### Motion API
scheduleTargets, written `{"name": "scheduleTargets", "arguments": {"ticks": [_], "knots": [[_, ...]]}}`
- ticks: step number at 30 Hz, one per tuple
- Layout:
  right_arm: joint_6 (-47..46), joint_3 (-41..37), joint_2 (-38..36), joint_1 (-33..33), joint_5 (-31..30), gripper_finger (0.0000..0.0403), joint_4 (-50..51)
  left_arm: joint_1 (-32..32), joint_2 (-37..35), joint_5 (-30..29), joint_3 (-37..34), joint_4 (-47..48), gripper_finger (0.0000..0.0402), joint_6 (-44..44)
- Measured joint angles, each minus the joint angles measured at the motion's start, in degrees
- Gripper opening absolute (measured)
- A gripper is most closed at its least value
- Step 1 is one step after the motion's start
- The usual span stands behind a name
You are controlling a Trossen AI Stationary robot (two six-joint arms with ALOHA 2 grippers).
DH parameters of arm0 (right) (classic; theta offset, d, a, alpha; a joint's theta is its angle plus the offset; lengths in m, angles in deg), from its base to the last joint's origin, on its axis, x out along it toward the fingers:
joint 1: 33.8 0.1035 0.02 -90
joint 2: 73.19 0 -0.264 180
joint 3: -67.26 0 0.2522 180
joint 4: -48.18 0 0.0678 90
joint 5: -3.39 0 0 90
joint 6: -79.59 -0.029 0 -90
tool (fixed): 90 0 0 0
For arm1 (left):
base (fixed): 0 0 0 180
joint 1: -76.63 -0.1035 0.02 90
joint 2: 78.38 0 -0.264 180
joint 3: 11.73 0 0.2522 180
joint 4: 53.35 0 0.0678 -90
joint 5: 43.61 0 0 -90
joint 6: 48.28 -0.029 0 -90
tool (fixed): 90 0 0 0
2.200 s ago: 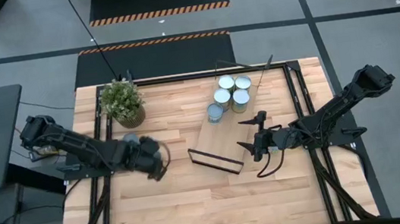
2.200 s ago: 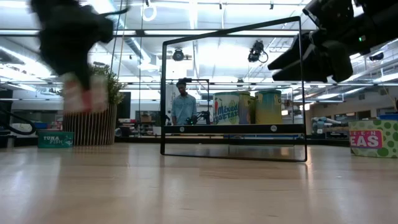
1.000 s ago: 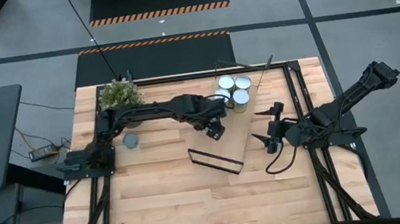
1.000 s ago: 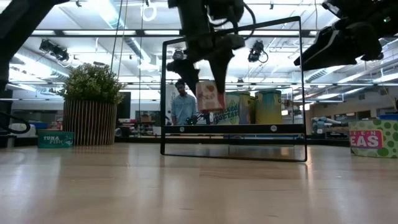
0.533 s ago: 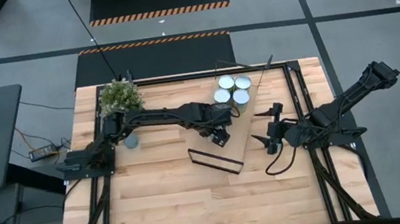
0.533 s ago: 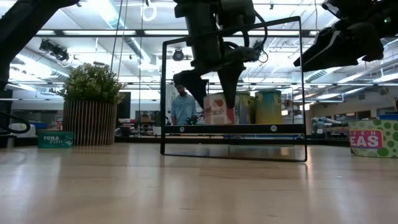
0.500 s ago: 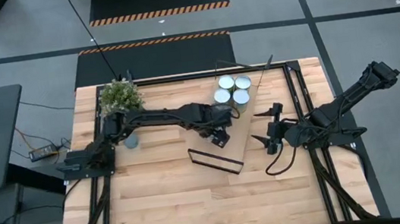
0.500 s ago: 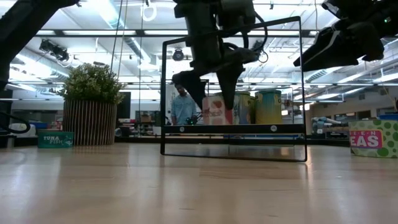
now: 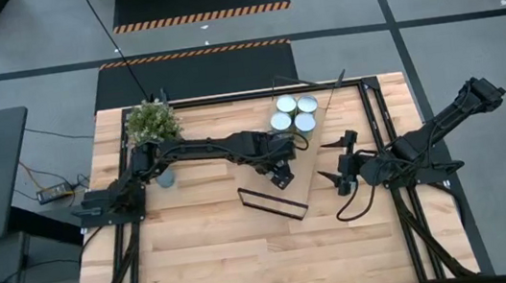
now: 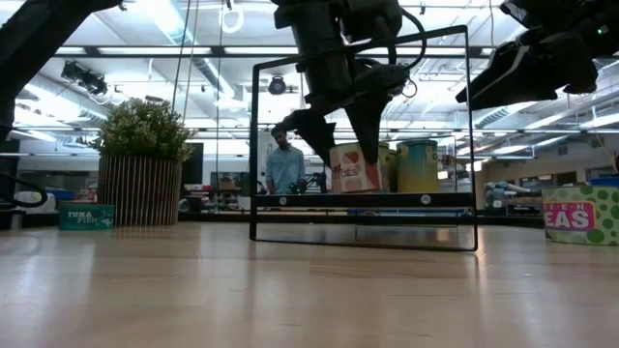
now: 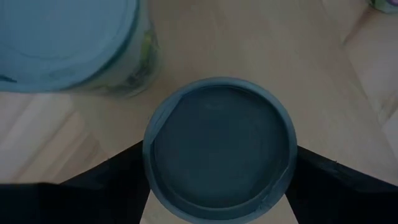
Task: Pick and place cans onto a shelf
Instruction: Put the canned sliced tomatoes on the shelf
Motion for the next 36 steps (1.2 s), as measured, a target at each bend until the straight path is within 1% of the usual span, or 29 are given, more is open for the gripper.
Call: {"name": "scheduleTargets", "arguments": {"ticks": [7,14,27,36], "knots": [[0.0,0.0,0.0,0.0,0.0,0.0372,0.0,0.3,0.0,0.4,0.0,0.2,0.0314,-1.8],[-0.1,0.0,0.0,0.0,0.0,0.0372,0.0,0.3,0.0,-2.2,0.0,0.2,0.0315,-1.2],[-0.1,0.0,0.0,0.0,0.0,0.0372,0.0,0.3,0.0,-3.8,0.0,1.8,0.0315,-0.1],[-0.2,0.0,0.0,0.0,0.8,0.0372,0.0,0.3,0.0,-4.7,0.0,2.0,0.0318,-2.8]]}}
